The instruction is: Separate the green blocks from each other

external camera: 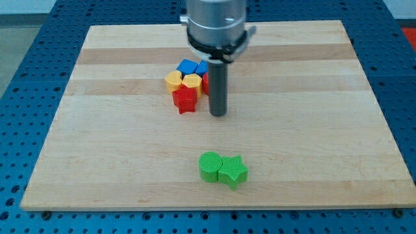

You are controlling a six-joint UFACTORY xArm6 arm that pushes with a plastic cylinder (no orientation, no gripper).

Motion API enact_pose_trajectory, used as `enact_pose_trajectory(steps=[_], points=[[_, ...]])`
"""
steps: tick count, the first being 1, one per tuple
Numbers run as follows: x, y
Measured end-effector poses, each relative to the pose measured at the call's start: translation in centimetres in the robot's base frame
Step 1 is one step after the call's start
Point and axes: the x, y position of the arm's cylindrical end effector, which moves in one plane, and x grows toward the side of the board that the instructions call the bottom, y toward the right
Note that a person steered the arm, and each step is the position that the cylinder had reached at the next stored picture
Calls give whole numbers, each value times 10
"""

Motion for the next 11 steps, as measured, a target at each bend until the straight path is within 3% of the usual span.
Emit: enact_pose_trajectory(steps=[2,3,4,6,11], points=[[77,70],[129,77],[156,74],[156,17],[109,8]])
